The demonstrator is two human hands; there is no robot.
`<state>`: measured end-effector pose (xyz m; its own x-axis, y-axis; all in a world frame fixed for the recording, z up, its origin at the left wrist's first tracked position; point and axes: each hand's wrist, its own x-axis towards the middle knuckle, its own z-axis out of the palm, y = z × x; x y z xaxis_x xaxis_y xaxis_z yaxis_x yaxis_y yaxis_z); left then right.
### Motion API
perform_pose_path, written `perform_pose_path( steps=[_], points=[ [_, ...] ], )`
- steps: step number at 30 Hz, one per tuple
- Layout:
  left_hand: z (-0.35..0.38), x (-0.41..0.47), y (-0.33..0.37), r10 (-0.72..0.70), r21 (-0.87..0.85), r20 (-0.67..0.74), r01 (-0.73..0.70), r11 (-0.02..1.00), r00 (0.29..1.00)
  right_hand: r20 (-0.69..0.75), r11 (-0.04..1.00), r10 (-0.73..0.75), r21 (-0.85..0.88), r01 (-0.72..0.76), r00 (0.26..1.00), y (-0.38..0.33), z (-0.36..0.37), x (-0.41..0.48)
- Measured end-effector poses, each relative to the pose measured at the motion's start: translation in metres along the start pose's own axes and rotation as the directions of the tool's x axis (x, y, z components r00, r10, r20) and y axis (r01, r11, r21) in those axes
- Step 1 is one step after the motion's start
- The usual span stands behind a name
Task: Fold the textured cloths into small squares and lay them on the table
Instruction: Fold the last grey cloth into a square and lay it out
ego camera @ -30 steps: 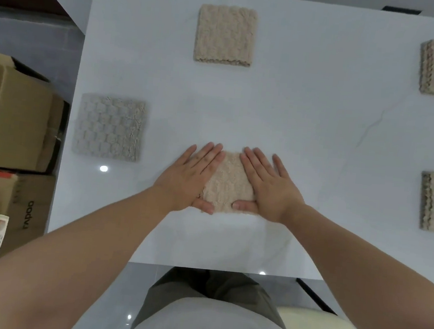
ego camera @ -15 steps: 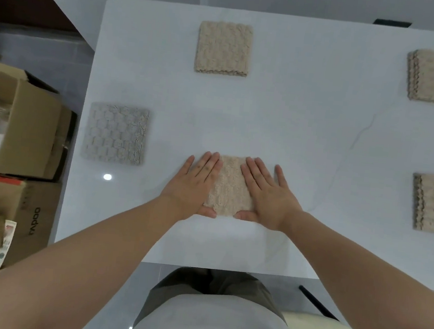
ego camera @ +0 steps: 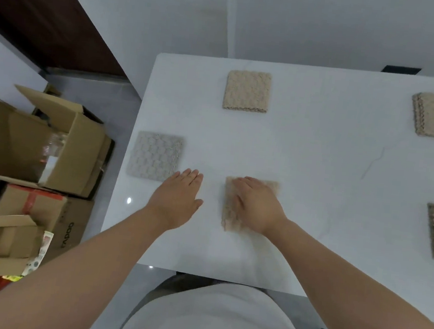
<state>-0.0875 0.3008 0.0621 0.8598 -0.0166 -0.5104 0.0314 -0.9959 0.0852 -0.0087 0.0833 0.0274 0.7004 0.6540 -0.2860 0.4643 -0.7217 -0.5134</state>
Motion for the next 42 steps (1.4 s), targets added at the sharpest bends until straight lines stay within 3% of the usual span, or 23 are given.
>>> perform_pose_path(
  steps=[5,9,17,21,25,29,34,42],
  points=[
    [-0.008,-0.027,-0.045,-0.116,-0.133,-0.057,0.108,0.985,0.992,0.021,0.998,-0.017,-0.052,0.018,1.000,-0.059,0.007,0.021],
    [0.000,-0.041,-0.096,-0.114,-0.156,-0.073,0.102,0.983,0.991,0.030,0.997,0.012,-0.081,-0.009,0.999,-0.101,0.023,0.040],
    [0.013,-0.068,-0.203,0.095,-0.140,-0.079,-0.105,0.984,0.992,-0.048,0.964,0.258,-0.048,-0.260,0.965,-0.191,0.076,0.050],
    [0.000,-0.052,-0.234,0.241,0.009,-0.059,-0.241,0.971,0.969,-0.009,0.944,0.266,-0.201,-0.263,0.964,-0.219,0.086,0.061],
    [-0.014,-0.007,-0.241,0.345,0.186,0.004,-0.340,0.922,0.939,0.111,0.917,0.265,-0.335,-0.215,0.958,-0.214,0.074,0.096],
    [-0.015,0.048,-0.238,0.354,0.255,0.063,-0.358,0.898,0.933,0.201,0.897,0.270,-0.408,-0.170,0.942,-0.185,0.070,0.144],
    [0.007,0.099,-0.238,0.367,0.248,0.072,-0.373,0.894,0.927,0.176,0.912,0.165,-0.403,-0.082,0.970,-0.149,0.079,0.188],
    [0.024,0.105,-0.261,0.336,0.198,0.128,-0.356,0.913,0.933,0.145,0.937,0.075,-0.348,-0.020,0.987,-0.119,0.098,0.183]
  ],
)
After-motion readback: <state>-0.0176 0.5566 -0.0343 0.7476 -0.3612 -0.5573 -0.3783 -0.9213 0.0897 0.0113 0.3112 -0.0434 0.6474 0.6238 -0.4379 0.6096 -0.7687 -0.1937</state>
